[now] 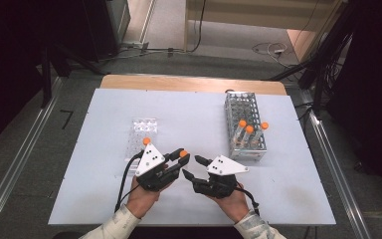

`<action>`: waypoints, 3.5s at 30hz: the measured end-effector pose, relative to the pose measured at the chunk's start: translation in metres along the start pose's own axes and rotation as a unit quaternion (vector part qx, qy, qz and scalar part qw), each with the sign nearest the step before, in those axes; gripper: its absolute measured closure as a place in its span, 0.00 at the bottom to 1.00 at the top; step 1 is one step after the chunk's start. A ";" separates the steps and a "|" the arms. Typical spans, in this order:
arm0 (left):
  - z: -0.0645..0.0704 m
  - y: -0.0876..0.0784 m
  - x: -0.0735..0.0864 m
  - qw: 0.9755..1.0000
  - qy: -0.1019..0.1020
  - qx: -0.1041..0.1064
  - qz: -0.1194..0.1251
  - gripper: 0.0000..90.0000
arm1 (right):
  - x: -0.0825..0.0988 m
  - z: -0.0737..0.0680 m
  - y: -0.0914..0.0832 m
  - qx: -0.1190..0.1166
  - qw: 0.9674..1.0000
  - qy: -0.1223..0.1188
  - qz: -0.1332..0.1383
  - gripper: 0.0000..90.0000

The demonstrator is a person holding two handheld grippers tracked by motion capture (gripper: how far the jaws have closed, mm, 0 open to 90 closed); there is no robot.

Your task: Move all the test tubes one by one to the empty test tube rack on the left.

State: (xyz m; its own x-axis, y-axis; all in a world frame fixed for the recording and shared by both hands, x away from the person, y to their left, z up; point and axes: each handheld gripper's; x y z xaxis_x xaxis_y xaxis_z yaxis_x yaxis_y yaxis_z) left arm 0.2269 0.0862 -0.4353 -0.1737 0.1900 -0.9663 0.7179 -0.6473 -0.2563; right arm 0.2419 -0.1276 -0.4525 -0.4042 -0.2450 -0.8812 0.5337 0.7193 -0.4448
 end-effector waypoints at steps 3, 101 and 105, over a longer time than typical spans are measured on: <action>-0.007 -0.003 -0.004 1.000 -0.009 -0.005 0.009 0.77 | -0.002 0.005 -0.005 0.003 1.000 0.004 0.005 0.41; -0.076 -0.017 0.004 0.989 -0.026 -0.144 -0.028 0.69 | 0.000 0.029 -0.029 0.043 0.999 0.017 0.021 0.41; -0.077 -0.019 0.003 0.989 -0.032 -0.144 -0.025 0.65 | 0.000 0.032 -0.032 0.048 0.998 0.021 0.024 0.41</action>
State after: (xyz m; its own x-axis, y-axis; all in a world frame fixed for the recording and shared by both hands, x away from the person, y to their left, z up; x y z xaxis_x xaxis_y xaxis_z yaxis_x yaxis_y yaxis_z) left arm 0.2649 0.1554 -0.4315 -0.2501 0.1631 -0.9544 0.8675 -0.4000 -0.2957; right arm 0.2487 -0.1710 -0.4431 -0.4063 -0.1828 -0.8953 0.6207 0.6638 -0.4172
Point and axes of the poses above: each handheld gripper's, and its own axes: y roughly forward along the jaws, x roughly out of its underside, z roughly to its right, and after that the axes turned 10 degrees about y, right-handed
